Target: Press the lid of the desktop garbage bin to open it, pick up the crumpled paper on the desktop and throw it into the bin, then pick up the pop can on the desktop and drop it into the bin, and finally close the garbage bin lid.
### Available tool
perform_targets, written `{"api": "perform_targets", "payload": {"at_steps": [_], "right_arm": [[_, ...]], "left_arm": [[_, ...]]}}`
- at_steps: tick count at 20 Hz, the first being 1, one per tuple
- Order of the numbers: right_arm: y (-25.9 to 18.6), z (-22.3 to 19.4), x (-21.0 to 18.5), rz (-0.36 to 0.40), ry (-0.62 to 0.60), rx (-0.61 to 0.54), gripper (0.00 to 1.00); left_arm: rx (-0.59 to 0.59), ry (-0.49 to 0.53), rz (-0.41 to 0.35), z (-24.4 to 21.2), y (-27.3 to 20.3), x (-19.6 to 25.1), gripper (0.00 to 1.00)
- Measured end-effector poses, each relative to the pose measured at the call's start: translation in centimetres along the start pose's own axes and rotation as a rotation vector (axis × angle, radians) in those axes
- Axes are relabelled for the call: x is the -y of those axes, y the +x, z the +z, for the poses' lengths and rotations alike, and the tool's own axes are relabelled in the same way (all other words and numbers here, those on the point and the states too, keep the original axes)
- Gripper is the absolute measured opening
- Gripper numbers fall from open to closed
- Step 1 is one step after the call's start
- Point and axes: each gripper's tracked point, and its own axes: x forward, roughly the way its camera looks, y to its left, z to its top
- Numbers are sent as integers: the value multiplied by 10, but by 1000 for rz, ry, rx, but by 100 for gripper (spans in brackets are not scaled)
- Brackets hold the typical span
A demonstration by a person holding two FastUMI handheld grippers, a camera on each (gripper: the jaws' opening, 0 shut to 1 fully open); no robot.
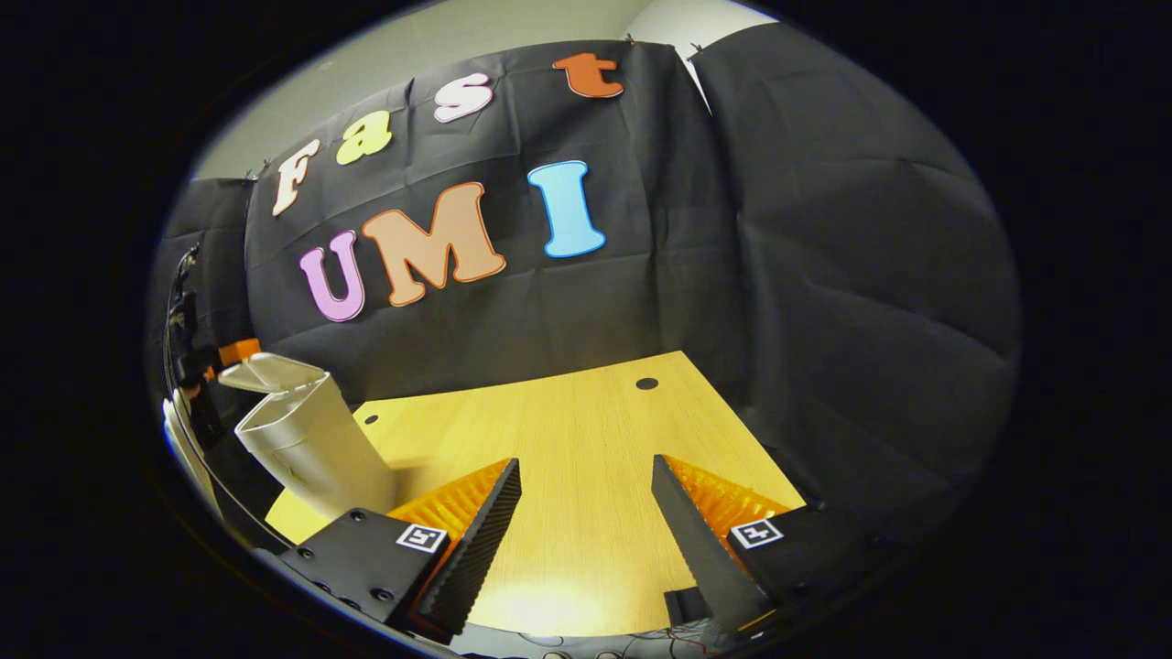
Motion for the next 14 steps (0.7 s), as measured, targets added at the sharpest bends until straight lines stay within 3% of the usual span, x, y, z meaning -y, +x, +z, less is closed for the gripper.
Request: {"api": "perform_targets", "payload": {"at_steps": [7, 14], "right_arm": [[-5, -5, -1, -8, -29, -16, 96], [-6, -14, -10, 5, -32, -39, 96]], "left_arm": [[-28, -3, 35, -60, -5, 0, 94], [126, 31, 90, -57, -3, -6, 92]]}}
